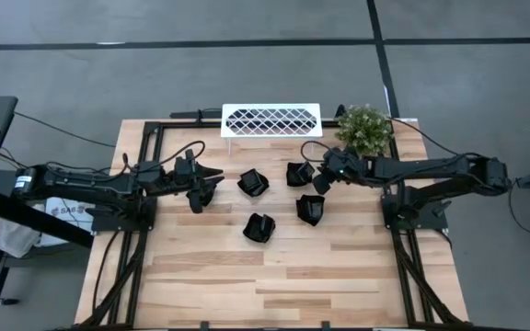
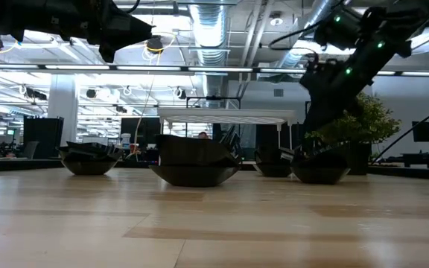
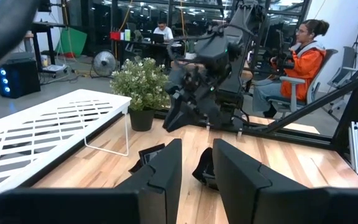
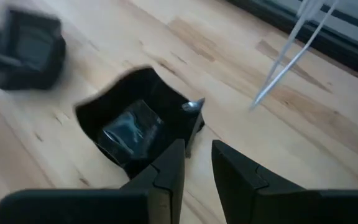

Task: Pick & Place Mini shaped plates
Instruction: Put the black square plate on the shelf

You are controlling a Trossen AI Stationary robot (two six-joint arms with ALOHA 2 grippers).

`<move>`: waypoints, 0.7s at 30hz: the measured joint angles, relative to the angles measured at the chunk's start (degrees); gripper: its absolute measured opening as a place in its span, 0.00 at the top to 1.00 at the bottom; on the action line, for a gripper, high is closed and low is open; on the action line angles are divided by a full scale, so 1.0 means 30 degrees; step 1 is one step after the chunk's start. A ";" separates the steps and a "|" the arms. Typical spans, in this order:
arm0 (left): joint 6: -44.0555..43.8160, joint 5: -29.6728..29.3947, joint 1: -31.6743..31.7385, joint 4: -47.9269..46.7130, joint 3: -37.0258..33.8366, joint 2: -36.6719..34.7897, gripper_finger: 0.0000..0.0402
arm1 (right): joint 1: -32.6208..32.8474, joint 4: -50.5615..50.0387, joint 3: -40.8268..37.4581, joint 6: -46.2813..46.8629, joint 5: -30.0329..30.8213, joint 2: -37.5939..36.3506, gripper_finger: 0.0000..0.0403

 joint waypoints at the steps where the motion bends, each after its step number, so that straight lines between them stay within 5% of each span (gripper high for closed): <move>1: 0.0000 -0.0005 0.0002 -0.0007 0.0000 0.0000 0.77 | -0.0080 0.0342 0.0000 -0.0510 -0.0019 0.0433 0.81; 5: 0.0000 0.0000 0.0002 -0.0007 0.0000 0.0000 0.77 | -0.0558 0.1561 0.0051 -0.2551 -0.0012 0.1973 0.81; 21: 0.0000 0.0009 -0.0005 0.0003 -0.0005 0.0000 0.77 | -0.0800 0.1967 0.0940 -0.2701 -0.0039 0.2951 0.81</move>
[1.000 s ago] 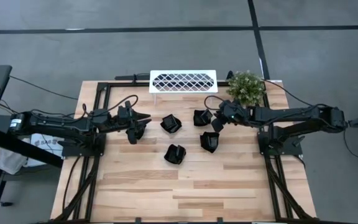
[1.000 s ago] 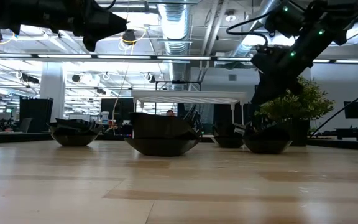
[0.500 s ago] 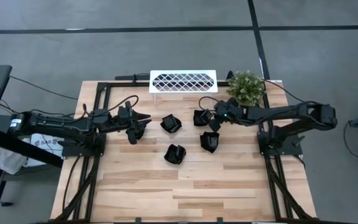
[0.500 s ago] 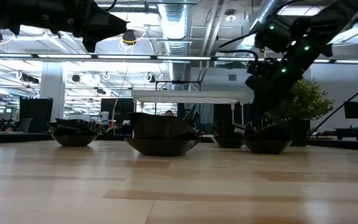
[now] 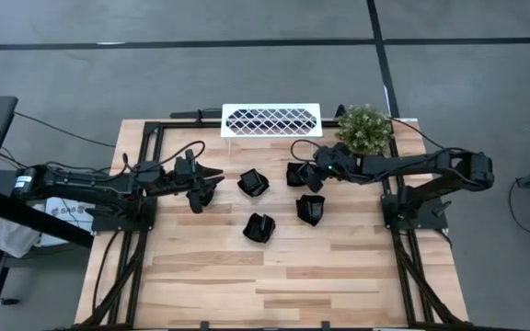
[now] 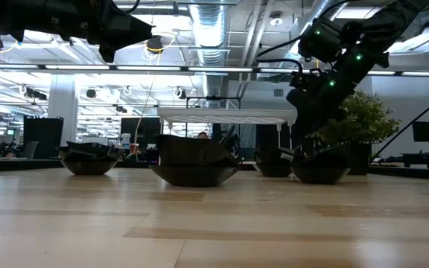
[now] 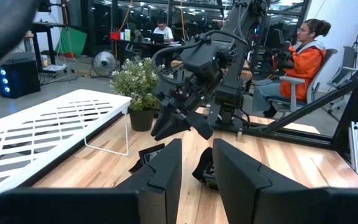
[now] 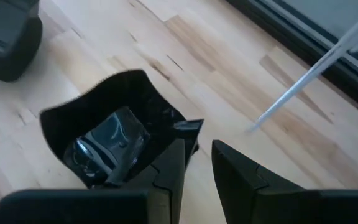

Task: Pick & Place Mini shaped plates
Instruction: Put the black square plate on the shelf

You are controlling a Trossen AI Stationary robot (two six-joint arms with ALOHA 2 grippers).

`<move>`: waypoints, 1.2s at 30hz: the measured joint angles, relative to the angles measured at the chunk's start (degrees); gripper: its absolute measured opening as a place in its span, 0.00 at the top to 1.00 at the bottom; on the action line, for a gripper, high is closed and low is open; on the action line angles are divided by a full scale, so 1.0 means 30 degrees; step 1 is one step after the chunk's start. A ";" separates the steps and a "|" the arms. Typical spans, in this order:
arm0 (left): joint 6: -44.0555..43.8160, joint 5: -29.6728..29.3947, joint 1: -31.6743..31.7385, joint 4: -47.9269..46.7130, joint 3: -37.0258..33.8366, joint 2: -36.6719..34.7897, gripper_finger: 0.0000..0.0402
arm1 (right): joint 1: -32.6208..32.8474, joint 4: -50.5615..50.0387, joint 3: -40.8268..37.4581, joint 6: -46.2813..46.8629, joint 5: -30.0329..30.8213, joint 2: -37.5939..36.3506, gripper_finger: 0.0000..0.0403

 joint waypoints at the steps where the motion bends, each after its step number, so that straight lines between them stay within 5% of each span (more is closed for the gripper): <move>1: 0.0000 -0.0002 0.0006 -0.0003 0.0004 0.0000 0.77 | 0.0000 0.0067 0.0000 0.0006 -0.0007 0.0000 0.81; 6: 0.0000 -0.0002 0.0005 -0.0003 -0.0002 0.0000 0.77 | -0.0007 0.0058 0.0000 0.0053 -0.0352 -0.0007 0.81; 14: -0.0013 -0.0009 0.0001 0.0003 -0.0002 0.0000 0.77 | -0.0524 -0.0733 0.0165 0.1468 -0.3864 -0.0015 0.81; 36: -0.0066 -0.0009 0.0000 0.0004 -0.0002 0.0000 0.77 | -0.0619 -0.2811 0.1341 0.0867 -0.2402 -0.0036 0.78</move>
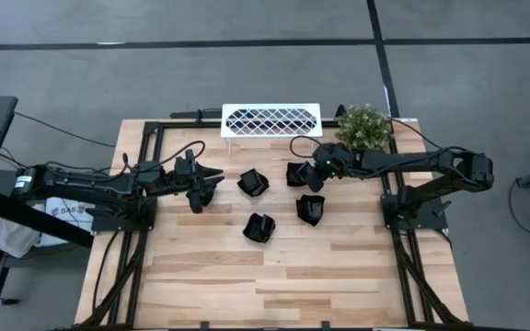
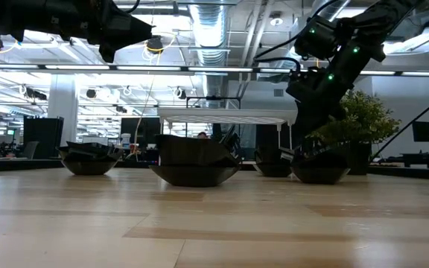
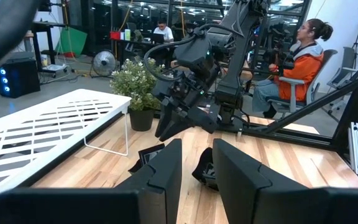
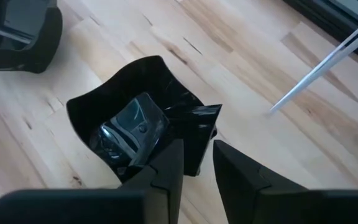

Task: Pick & Place Mini shaped plates
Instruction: Put the black square plate on the shelf

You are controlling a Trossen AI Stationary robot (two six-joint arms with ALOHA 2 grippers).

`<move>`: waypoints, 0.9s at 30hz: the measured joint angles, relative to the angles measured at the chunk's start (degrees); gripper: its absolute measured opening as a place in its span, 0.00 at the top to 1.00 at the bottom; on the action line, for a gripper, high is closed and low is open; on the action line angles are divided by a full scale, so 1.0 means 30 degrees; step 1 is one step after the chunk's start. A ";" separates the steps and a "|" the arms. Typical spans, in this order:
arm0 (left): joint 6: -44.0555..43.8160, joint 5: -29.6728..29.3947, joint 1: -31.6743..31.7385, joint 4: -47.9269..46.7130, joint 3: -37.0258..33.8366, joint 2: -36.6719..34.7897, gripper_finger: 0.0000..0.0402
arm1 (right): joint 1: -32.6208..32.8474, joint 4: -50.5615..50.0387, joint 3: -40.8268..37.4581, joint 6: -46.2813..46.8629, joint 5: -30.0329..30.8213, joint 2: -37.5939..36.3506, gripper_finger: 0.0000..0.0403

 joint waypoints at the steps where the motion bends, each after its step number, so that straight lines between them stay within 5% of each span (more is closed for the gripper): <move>1: 0.0000 0.0000 0.0003 0.0000 0.0000 0.0000 0.77 | 0.0000 0.0006 0.0000 0.0000 0.0049 0.0000 0.77; 12: 0.0000 0.0000 0.0000 0.0007 0.0000 0.0000 0.77 | -0.0044 0.0241 -0.0020 0.0904 0.0525 0.0511 0.60; 27: 0.0000 0.0000 0.0000 0.0015 -0.0007 0.0000 0.77 | -0.0277 0.1163 -0.0029 0.0852 0.1039 0.1836 0.65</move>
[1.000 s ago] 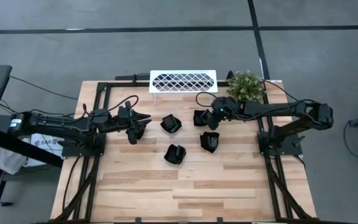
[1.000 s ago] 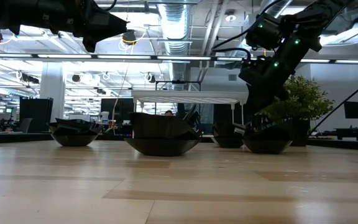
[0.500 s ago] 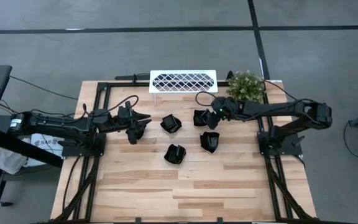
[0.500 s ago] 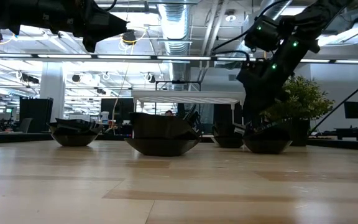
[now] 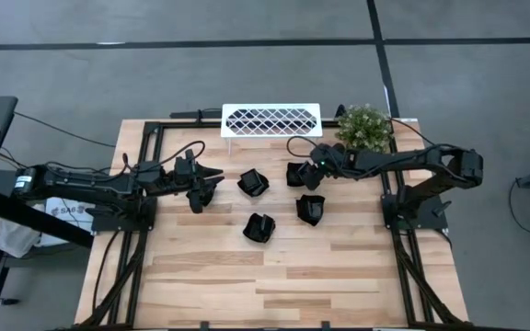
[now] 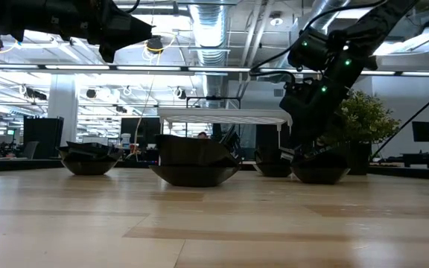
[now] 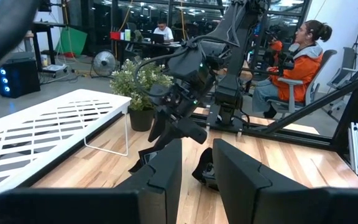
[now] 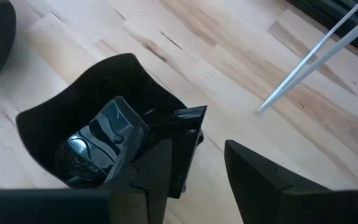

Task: Pick & Place Mini shaped plates
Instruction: Put the black square plate on the shelf

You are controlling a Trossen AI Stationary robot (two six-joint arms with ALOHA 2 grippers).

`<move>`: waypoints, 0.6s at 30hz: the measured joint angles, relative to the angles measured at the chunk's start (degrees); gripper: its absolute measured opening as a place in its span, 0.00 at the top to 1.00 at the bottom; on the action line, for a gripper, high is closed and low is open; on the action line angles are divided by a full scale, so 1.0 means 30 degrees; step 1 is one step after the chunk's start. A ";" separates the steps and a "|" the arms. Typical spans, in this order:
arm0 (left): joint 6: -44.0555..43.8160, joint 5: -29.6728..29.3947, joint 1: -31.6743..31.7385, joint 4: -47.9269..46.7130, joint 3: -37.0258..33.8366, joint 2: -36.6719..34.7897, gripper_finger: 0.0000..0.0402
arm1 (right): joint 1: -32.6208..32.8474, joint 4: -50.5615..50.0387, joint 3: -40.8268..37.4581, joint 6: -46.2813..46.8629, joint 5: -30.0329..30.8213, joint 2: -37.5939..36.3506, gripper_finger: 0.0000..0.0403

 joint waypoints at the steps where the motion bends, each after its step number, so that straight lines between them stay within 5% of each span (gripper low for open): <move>1: 0.0000 0.0000 0.0000 0.0000 0.0000 0.0000 0.77 | 0.0000 -0.0006 0.0000 0.0000 -0.0006 0.0000 0.65; 18: 0.0000 0.0000 0.0000 0.0000 0.0000 0.0000 0.77 | 0.0007 -0.0582 0.0000 -0.0317 -0.0130 0.0000 0.73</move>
